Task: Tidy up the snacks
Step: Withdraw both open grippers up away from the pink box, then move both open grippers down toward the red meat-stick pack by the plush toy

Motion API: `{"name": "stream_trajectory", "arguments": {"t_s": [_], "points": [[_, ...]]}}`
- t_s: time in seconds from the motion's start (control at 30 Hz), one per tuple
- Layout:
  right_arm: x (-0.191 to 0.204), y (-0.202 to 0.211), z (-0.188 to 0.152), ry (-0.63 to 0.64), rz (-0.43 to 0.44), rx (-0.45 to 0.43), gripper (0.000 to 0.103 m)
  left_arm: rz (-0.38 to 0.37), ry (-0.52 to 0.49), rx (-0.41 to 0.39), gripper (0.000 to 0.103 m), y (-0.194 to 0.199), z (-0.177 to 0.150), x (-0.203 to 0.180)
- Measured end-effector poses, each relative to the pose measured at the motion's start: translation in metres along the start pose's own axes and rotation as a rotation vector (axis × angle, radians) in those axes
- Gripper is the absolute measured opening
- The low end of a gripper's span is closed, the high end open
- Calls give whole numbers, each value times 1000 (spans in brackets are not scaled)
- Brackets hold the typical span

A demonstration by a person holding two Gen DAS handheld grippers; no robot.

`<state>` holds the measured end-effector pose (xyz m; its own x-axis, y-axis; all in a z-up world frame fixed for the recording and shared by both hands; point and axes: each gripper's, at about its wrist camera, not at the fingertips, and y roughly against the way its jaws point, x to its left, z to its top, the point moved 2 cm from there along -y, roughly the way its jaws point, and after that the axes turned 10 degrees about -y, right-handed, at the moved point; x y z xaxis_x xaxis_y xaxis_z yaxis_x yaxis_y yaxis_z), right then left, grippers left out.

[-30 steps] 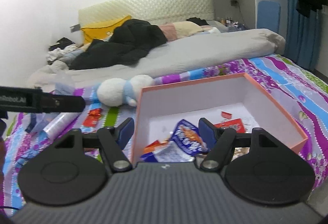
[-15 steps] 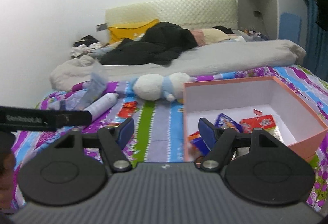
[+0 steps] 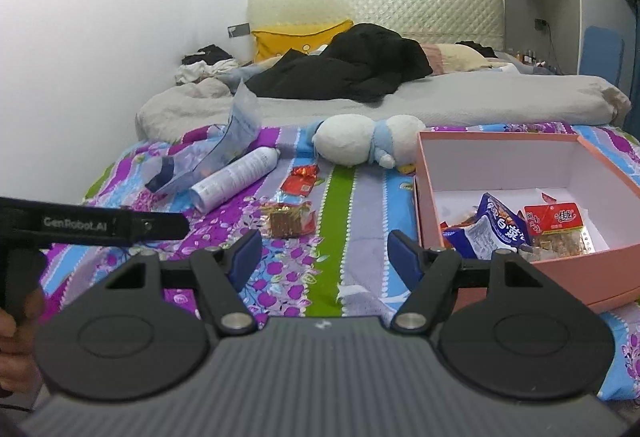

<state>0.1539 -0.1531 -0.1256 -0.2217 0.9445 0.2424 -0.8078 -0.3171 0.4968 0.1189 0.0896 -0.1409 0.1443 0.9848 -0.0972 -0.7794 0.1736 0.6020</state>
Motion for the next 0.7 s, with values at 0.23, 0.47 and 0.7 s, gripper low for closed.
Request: {"name": "stream_trajectory", "arguments": {"t_s": [0.23,0.47,0.7], "points": [[10,-8,-9,11,16,23,71,11,51,17,82,-4,-12,18],[17,-29,-8,26,30,54,71,12,56,45,84,-26,-13,40],[18,-68,10,24,43,61,71,31,43,53,87,-61,-4,62]]}}
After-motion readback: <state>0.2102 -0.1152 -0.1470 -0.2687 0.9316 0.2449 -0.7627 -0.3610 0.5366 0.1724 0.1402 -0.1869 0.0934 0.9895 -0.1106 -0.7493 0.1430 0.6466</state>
